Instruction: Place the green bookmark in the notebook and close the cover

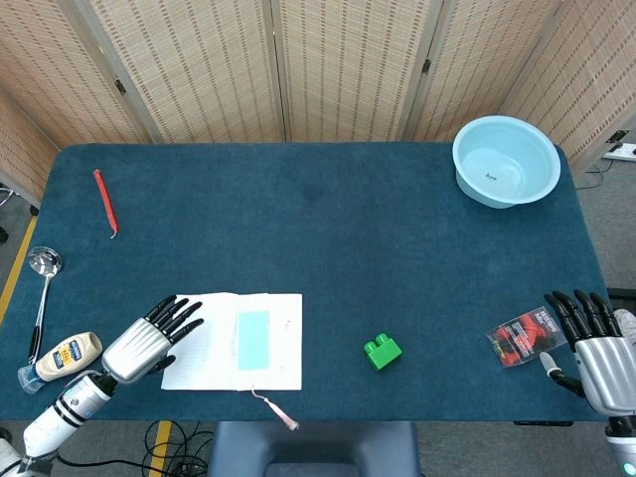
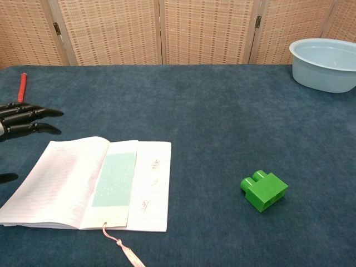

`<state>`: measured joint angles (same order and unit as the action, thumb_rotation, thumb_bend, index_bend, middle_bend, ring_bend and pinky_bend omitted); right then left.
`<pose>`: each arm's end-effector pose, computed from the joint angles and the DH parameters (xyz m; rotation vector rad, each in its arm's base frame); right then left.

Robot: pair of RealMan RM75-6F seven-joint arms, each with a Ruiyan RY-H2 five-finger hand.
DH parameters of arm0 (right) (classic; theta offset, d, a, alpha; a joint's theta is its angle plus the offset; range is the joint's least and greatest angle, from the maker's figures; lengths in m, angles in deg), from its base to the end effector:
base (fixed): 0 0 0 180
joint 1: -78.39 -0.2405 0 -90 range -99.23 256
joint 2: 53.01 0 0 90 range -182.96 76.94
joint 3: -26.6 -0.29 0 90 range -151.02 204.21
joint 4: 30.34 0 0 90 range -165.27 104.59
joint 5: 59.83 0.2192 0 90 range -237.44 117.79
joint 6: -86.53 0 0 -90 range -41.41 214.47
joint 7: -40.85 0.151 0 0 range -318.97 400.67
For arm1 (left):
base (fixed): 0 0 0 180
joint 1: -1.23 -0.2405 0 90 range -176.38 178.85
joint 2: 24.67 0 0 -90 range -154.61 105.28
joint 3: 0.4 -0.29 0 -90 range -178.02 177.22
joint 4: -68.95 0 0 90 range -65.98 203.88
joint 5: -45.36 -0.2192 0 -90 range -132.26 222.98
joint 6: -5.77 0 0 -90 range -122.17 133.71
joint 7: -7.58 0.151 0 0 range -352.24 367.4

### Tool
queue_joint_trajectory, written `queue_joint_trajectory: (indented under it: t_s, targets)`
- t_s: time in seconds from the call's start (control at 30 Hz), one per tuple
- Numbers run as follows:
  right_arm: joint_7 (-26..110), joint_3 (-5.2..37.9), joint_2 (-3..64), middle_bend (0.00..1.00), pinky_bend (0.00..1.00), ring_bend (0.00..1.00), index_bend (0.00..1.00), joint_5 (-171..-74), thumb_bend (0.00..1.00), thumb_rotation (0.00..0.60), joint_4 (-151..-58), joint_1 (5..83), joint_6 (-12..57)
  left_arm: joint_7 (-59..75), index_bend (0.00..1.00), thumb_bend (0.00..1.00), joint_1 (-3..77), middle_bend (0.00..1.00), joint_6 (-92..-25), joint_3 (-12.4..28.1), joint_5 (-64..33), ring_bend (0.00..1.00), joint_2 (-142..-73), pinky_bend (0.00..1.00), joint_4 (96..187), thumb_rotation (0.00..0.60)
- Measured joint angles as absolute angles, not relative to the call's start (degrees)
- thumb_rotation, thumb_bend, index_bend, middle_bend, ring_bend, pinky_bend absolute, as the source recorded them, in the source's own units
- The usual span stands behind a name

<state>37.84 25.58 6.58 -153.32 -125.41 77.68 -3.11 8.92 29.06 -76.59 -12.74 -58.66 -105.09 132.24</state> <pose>-0.3327 -0.1587 0.1867 1.4564 -0.7975 0.8880 -0.3128 0.2699 0.0491 -2.1344 -0.3878 -0.9210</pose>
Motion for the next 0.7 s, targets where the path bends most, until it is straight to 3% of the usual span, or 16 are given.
queue_joint_trajectory:
  t_s: [0.7]
  targets:
    - [37.93, 25.71, 6.91, 0.12, 0.05, 0.0, 0.11, -153.31, 0.22, 0.6, -125.29, 77.09, -2.3, 8.38, 0.07, 0.26, 23.57, 0.0, -74.63, -15.55, -60.35, 0.0, -107.54, 0.12, 125.68, 0.6]
